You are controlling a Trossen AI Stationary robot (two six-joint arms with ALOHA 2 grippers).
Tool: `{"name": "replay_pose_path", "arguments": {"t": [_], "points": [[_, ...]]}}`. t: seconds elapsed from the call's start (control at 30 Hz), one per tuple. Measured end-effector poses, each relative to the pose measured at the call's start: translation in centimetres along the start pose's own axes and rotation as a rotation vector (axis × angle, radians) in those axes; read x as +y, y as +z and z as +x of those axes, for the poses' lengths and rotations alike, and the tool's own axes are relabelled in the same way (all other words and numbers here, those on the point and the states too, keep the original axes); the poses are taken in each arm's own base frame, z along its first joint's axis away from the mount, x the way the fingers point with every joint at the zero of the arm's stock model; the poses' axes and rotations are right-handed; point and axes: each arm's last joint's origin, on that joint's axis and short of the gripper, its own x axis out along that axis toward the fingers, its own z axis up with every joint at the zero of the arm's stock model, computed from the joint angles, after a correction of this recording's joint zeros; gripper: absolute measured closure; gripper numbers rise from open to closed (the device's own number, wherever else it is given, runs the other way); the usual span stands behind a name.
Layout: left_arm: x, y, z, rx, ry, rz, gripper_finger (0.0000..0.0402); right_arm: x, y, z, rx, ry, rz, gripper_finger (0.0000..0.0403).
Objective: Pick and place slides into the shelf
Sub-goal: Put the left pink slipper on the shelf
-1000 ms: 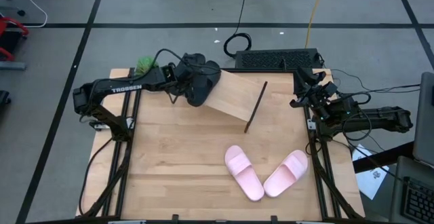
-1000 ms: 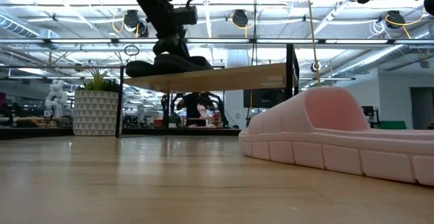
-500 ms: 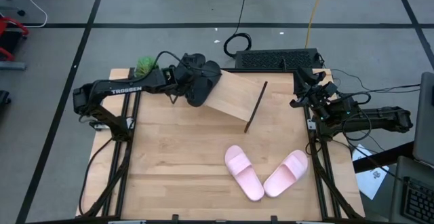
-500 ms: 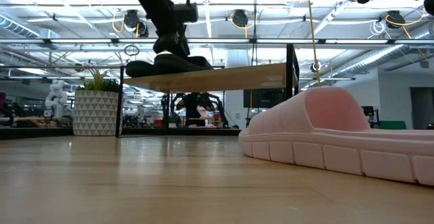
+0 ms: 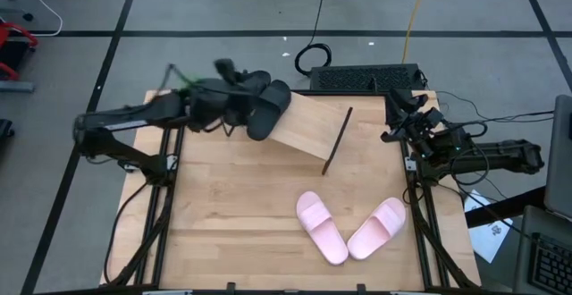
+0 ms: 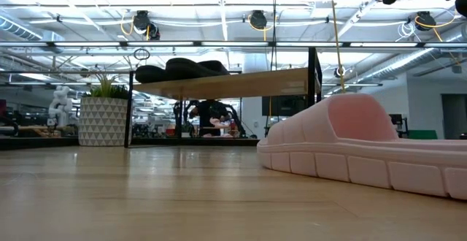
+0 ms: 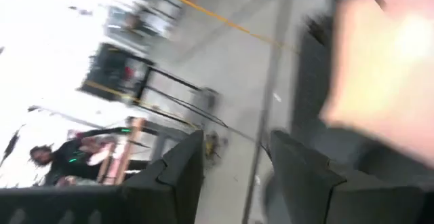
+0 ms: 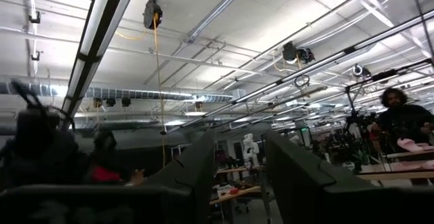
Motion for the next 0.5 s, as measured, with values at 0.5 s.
{"name": "replay_pose_path", "arguments": {"t": [0.5], "points": [[7.0,-2.5,-13.0,-0.177,-0.029,-0.636,0.0227,7.6,7.6,5.8,0.248,0.556,-0.020,0.0282]]}}
